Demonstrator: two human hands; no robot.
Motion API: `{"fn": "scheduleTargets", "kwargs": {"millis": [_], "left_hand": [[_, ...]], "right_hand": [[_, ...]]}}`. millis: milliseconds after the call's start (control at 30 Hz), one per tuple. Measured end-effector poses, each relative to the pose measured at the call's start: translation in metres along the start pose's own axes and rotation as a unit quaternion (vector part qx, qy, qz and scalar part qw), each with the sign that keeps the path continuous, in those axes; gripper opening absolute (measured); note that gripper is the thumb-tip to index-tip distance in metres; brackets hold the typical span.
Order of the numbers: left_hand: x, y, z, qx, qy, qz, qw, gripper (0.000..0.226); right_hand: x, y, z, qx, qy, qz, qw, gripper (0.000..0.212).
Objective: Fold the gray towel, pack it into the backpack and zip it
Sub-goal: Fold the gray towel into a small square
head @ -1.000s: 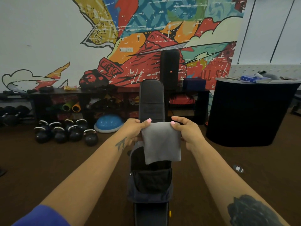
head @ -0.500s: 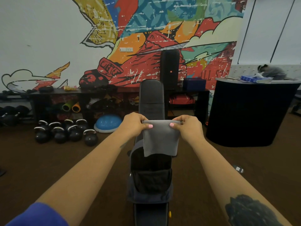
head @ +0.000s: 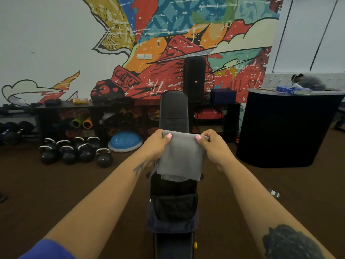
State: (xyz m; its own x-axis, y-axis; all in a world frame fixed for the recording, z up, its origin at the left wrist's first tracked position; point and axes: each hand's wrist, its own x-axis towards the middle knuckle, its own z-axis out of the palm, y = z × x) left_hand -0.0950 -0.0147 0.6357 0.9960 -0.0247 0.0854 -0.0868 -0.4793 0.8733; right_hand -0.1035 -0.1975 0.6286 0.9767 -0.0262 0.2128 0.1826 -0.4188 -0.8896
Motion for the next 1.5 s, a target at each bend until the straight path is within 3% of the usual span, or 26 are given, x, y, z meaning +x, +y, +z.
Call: {"fn": "scheduleTargets", "kwargs": {"millis": [167,233,467,500,600,633,700,800,833,933,1000,1200,1300,1400,1500], "left_hand": [[-0.004,-0.004,0.005,-0.050,0.023,0.005,0.998,0.016],[-0.006,-0.007,0.006,-0.054,0.017,0.018,0.998,0.009],[-0.010,-0.010,0.002,-0.113,-0.005,0.076,0.991,0.015],[-0.010,-0.011,0.001,-0.133,-0.016,0.075,0.988,0.019],[-0.014,-0.012,-0.001,-0.156,-0.062,0.030,0.985,0.076],[-0.014,-0.014,0.000,-0.151,-0.064,0.020,0.986,0.084],[-0.014,-0.016,0.000,-0.147,-0.042,0.025,0.988,0.073],[-0.011,-0.019,-0.001,-0.183,-0.014,0.049,0.982,0.028],[-0.011,-0.019,-0.002,-0.188,-0.010,0.055,0.981,0.022],[-0.010,-0.019,-0.007,-0.209,0.008,0.064,0.976,0.028],[-0.009,-0.021,-0.010,-0.219,0.009,0.065,0.974,0.029],[-0.008,-0.036,-0.016,-0.199,0.025,0.072,0.977,0.029],[-0.010,-0.039,-0.022,-0.163,-0.010,0.077,0.984,0.034],[-0.016,-0.037,-0.034,-0.153,-0.089,0.065,0.982,0.044],[-0.018,-0.035,-0.048,-0.102,-0.117,0.067,0.986,0.051]], "right_hand": [[-0.006,0.004,0.000,0.074,-0.083,0.039,0.993,0.038],[-0.009,0.006,0.001,0.102,-0.097,0.059,0.988,0.034],[-0.015,-0.005,0.001,0.263,-0.028,0.069,0.962,0.017],[-0.016,-0.007,0.001,0.287,-0.027,0.071,0.955,0.017],[-0.020,-0.014,0.001,0.324,-0.038,0.052,0.944,0.016],[-0.020,-0.016,0.002,0.332,-0.041,0.044,0.941,0.015],[-0.022,-0.018,0.003,0.343,-0.038,0.037,0.938,0.018],[-0.027,-0.021,0.007,0.297,-0.062,0.042,0.952,0.023],[-0.029,-0.021,0.008,0.277,-0.085,0.051,0.956,0.020],[-0.035,-0.022,0.010,0.222,-0.126,0.076,0.964,0.003],[-0.036,-0.020,0.013,0.187,-0.134,0.077,0.970,0.007],[-0.033,-0.015,0.021,0.213,-0.062,0.068,0.973,0.012],[-0.033,-0.013,0.026,0.207,-0.056,0.054,0.975,0.017],[-0.030,-0.011,0.033,0.113,-0.061,0.024,0.991,0.019],[-0.025,-0.011,0.038,0.017,-0.066,-0.005,0.998,0.024]]}}
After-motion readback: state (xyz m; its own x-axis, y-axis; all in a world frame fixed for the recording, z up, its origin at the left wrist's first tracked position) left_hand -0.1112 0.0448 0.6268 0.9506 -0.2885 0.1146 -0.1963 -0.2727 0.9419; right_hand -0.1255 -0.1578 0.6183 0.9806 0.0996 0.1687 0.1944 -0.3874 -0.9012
